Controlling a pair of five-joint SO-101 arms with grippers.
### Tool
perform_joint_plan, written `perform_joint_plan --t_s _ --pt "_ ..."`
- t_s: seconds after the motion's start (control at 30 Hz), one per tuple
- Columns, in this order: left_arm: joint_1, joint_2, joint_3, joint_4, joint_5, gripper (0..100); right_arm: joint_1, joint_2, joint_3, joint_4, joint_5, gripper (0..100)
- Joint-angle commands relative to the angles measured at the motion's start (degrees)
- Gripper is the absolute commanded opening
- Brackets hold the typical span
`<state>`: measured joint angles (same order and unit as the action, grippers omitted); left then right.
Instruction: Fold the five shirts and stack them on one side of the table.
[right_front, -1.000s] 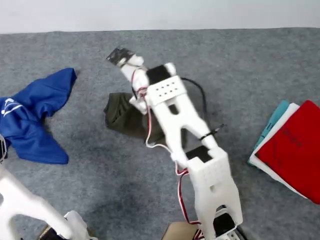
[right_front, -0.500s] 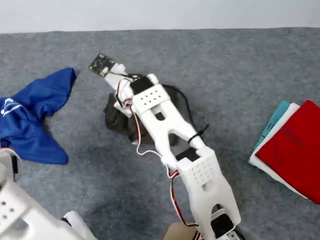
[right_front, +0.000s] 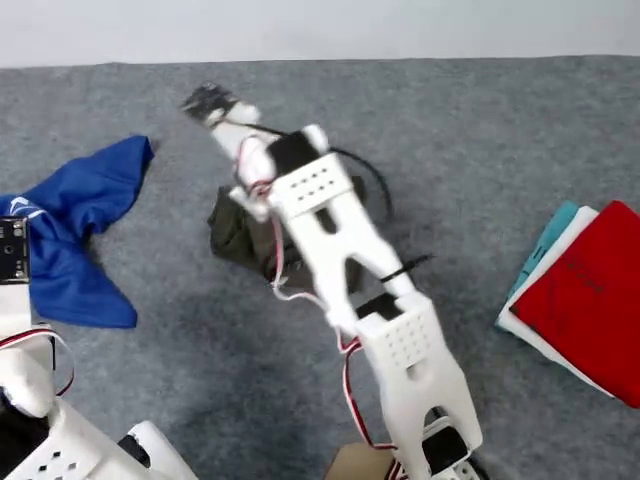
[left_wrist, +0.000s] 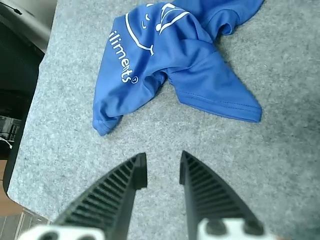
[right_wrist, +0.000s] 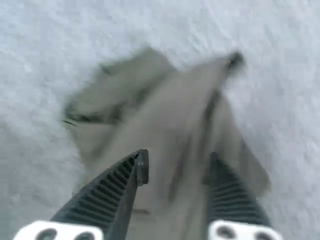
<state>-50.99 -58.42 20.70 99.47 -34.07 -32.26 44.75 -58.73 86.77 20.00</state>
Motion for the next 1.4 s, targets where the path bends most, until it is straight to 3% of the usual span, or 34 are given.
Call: perform_joint_plan --t_s 0.0,0.23,0.47,0.6,0.73,0.9,1.1,1.23,1.37 --pt "-0.2 -0.4 0.0 1.0 -0.4 12 5.5 -0.2 -3.3 1.5 1.7 0.8" --pt "-0.2 -0.4 0.1 1.0 -0.3 12 3.6 8.5 -3.5 3.6 4.0 1.0" --pt "-0.2 -0.2 0.1 1.0 -0.3 12 -10.5 10.9 -3.8 3.3 4.3 1.0" --pt "-0.2 -0.1 0.1 1.0 -0.3 12 -15.2 9.2 -11.0 3.8 4.3 1.0" --pt "-0.2 -0.1 0.1 1.0 -0.3 12 -13.1 8.0 -20.4 4.0 4.3 1.0" --pt "-0.2 -0.1 0.2 1.0 -0.3 12 -4.8 8.1 -24.0 3.6 4.4 1.1" --pt "-0.2 -0.4 2.8 0.9 -0.4 12 2.6 8.2 -17.3 6.6 4.4 1.0" --pt "0.0 -0.4 2.9 0.8 -0.4 12 2.9 8.2 -9.2 6.5 4.4 1.0" --pt "0.1 -0.4 2.9 0.6 -0.4 12 0.2 9.5 -2.9 0.0 4.4 1.0"
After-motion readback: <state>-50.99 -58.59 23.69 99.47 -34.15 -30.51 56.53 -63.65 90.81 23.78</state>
